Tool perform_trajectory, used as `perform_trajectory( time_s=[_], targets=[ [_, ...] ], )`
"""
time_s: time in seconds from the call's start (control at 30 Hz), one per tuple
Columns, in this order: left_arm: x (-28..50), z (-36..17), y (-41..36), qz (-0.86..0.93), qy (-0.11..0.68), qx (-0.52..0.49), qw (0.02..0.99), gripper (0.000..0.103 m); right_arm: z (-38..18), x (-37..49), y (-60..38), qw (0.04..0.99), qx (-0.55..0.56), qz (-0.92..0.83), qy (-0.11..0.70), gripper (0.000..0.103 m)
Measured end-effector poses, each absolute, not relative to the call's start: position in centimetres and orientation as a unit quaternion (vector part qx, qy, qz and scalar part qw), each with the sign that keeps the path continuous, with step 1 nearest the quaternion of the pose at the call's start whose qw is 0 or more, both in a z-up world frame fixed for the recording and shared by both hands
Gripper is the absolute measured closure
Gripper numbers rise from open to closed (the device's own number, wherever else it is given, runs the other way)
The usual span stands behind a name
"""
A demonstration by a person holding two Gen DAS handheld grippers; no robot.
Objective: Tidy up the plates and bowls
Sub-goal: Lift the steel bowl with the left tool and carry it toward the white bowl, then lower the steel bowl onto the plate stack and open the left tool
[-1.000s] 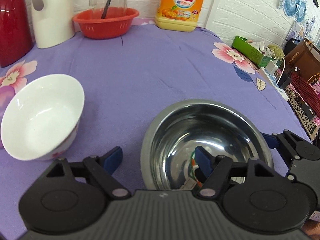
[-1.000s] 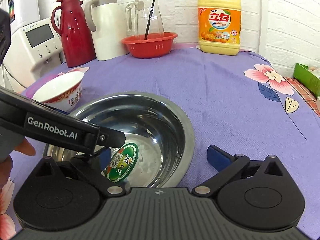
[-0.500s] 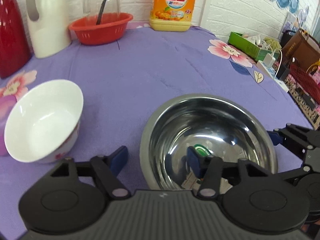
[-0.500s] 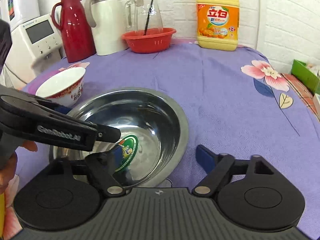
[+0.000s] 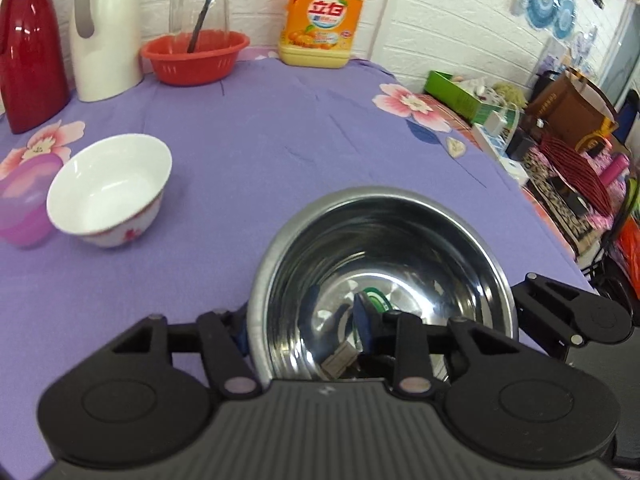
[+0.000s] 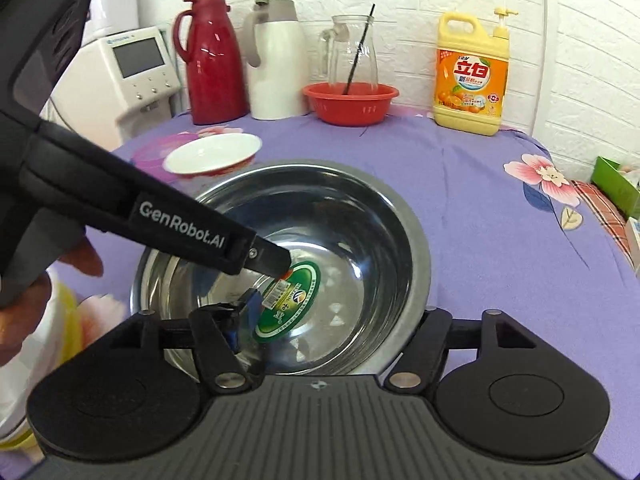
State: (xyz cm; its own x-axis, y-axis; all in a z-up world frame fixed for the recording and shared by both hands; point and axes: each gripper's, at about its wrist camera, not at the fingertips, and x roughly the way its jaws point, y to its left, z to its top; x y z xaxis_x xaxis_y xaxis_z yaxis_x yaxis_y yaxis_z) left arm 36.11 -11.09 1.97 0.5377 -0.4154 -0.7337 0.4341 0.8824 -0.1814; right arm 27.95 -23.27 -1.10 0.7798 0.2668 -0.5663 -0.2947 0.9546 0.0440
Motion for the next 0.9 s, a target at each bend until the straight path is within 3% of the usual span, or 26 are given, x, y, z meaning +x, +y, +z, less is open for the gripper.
perform_trajectory(
  time_s=[0.3, 0.53, 0.57, 0.67, 0.9],
  targets=[
    [28.9, 0.2, -11.0, -0.269, 0.428, 0.016, 0.862, 0.07, -1.8, 21.2, -22.5, 0.938, -0.032, 0.135, 0.317, 0.0],
    [28.4, -1.5, -10.5, -0.262, 0.439, 0.009, 0.86, 0.068, -3.2, 20.5, -22.2, 0.931, -0.021, 0.142, 0.336, 0.0],
    [28.4, -1.5, -10.4, -0.266, 0.438, 0.009, 0.859, 0.064, -3.2, 20.3, -22.4, 0.932, -0.014, 0.143, 0.333, 0.0],
    [28.0, -0.9, -9.5, -0.258, 0.422, 0.009, 0.869, 0.028, -2.9, 19.8, -23.0, 0.932, 0.005, 0.137, 0.336, 0.0],
    [28.3, 1.9, -5.5, -0.226, 0.382, -0.029, 0.896, 0.015, -0.4, 18.2, -26.3, 0.951, 0.056, 0.094, 0.29, 0.0]
  ],
)
